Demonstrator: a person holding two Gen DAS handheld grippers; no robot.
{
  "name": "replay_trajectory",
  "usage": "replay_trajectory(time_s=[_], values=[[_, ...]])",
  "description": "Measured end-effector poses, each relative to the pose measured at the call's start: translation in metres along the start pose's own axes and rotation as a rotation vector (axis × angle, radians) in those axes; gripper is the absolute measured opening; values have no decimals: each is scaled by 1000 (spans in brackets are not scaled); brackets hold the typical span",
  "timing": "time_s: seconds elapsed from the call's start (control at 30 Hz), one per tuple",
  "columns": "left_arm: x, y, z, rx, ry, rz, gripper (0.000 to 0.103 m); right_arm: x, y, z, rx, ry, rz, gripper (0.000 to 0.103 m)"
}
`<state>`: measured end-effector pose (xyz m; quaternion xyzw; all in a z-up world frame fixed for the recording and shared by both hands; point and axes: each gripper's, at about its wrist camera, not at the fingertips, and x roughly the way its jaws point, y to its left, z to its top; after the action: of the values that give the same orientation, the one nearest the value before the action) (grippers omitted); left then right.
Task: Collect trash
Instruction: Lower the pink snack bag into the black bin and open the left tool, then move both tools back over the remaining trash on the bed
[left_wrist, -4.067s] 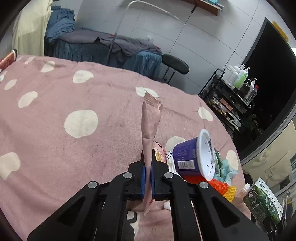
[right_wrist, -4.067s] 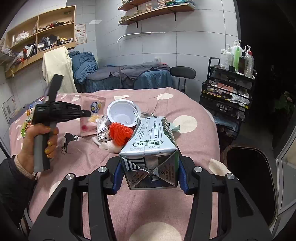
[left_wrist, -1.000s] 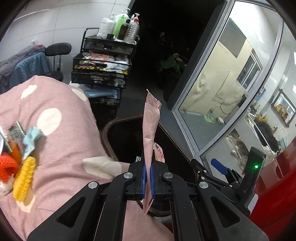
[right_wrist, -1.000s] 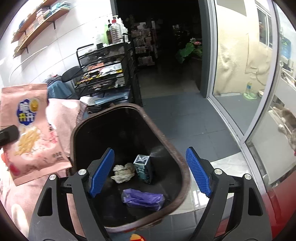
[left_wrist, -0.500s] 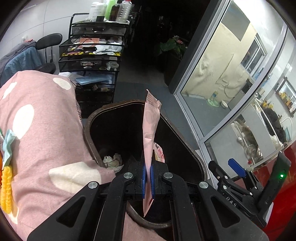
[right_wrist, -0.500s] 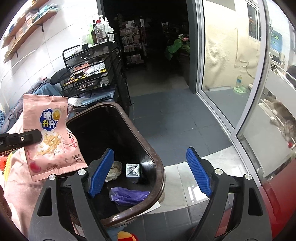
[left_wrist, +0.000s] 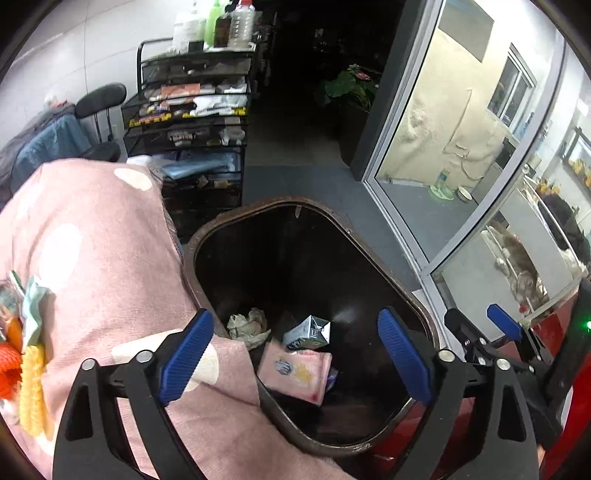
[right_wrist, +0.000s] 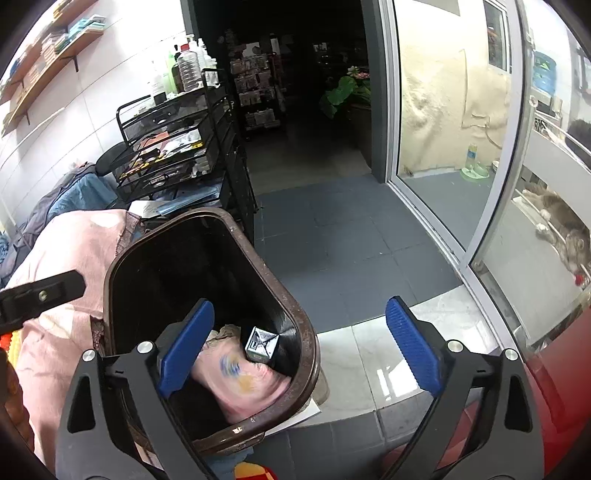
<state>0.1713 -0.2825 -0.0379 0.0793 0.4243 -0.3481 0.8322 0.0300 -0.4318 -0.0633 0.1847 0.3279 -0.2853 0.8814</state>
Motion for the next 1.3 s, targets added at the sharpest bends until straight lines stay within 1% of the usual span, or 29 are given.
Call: replay_trajectory(time_s=[0.07,0.13,0.23,0.33,0.47,0.6,0.73,0.77,0.9,0.97,1.07,1.3], values=[[-3,0,-1,7,-14,-8,95,0,-1,0,1,-2,-2,94],[-7,0,-3,10,-25,-7,95,0,0,1,2,-4,-2,95],[-16,-1,-7,23,-51,13,95,0,1,1,0,-2,0,95],[-29,-2,-12,41,-91,49,95,-2,4,0,-4,-5,11,95],[-50,1,-18,49,-142,66,95,-7,13,0,-20,-18,36,95],[-72,6,-27,60,-202,114,95,-14,28,0,-48,-34,73,95],[-92,13,-40,71,-258,189,95,-21,45,-1,-83,-44,110,95],[-98,17,-43,67,-271,207,95,-23,52,-2,-96,-48,125,95],[-114,32,-56,26,-296,240,95,-31,75,-3,-132,-59,170,95],[-120,40,-63,10,-302,283,95,-34,87,-3,-151,-62,193,96],[-128,53,-73,-11,-304,326,95,-39,108,-5,-187,-63,237,96],[-151,93,-99,-116,-304,400,96,-51,160,-14,-279,-56,343,96]])
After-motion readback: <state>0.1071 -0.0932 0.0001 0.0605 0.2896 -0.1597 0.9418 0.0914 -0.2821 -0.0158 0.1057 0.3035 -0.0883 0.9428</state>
